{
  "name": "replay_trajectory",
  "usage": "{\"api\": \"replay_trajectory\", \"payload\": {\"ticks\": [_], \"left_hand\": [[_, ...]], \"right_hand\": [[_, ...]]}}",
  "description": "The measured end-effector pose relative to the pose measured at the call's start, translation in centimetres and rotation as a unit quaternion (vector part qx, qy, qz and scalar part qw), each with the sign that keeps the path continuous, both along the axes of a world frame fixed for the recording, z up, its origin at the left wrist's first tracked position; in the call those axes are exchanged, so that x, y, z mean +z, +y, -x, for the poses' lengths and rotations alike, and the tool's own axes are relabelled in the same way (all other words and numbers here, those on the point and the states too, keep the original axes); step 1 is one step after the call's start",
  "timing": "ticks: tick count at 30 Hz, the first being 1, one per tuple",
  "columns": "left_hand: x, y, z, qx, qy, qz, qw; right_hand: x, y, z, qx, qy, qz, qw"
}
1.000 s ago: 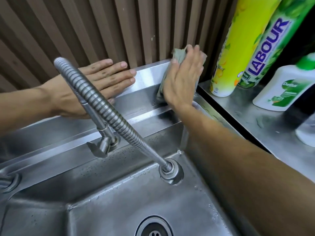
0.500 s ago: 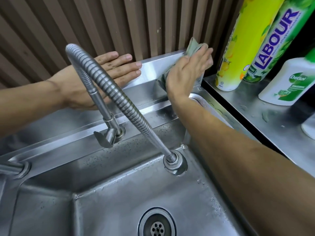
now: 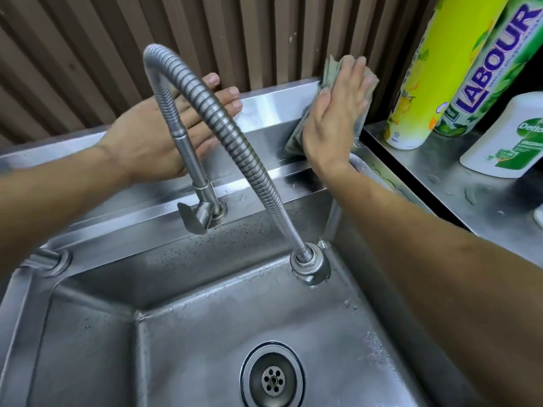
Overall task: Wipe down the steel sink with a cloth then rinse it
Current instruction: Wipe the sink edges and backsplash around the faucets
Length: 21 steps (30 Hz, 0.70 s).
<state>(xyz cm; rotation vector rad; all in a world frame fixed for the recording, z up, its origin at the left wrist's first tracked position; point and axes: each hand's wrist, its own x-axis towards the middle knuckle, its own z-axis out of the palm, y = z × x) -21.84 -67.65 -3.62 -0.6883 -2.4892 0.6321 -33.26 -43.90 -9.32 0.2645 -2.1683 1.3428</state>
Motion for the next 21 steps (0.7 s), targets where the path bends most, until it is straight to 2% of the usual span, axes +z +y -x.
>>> {"api": "replay_trajectory", "payload": {"ticks": [2, 4, 6, 9, 10, 11, 14, 15, 16, 19, 21], "left_hand": [[-0.6, -0.3, -1.5, 0.022, -0.003, -0.028, 0.999], [-1.8, -0.9, -3.1, 0.043, 0.023, -0.03, 0.998], [-3.0, -1.4, -4.3, 0.086, 0.033, -0.019, 0.996], [-4.5, -1.5, -4.9, 0.141, 0.066, -0.05, 0.987], [-4.9, -1.3, -5.2, 0.152, 0.075, -0.071, 0.983], [-5.4, -1.1, -5.4, 0.156, 0.082, -0.087, 0.98], [-6.8, -1.2, -6.8, 0.162, 0.105, -0.115, 0.974], [-7.2, -1.3, -7.4, 0.17, 0.104, -0.126, 0.972], [-7.7, -1.4, -7.9, 0.18, 0.096, -0.135, 0.97], [-8.7, -1.0, -9.3, 0.216, 0.075, -0.165, 0.959], [-9.1, -0.8, -9.4, 0.235, 0.066, -0.177, 0.953]], "right_hand": [[-0.5, -0.4, -1.3, 0.064, 0.03, -0.068, 0.995], [-1.5, -0.9, -2.7, 0.165, 0.111, -0.198, 0.96], [-1.8, -1.3, -3.4, 0.237, 0.213, -0.334, 0.887], [-1.3, -1.9, -2.7, 0.282, 0.33, -0.447, 0.782], [-1.3, -1.7, -2.4, 0.268, 0.35, -0.46, 0.771], [-1.5, -1.3, -1.8, 0.248, 0.353, -0.45, 0.782], [-2.0, -0.5, -2.7, 0.23, 0.278, -0.344, 0.867], [-2.1, -1.1, -3.3, 0.267, 0.262, -0.31, 0.874], [-2.0, -1.9, -3.8, 0.312, 0.27, -0.306, 0.858], [-1.8, -4.1, -4.0, 0.412, 0.3, -0.414, 0.754], [-2.5, -3.8, -3.0, 0.446, 0.312, -0.435, 0.717]]}}
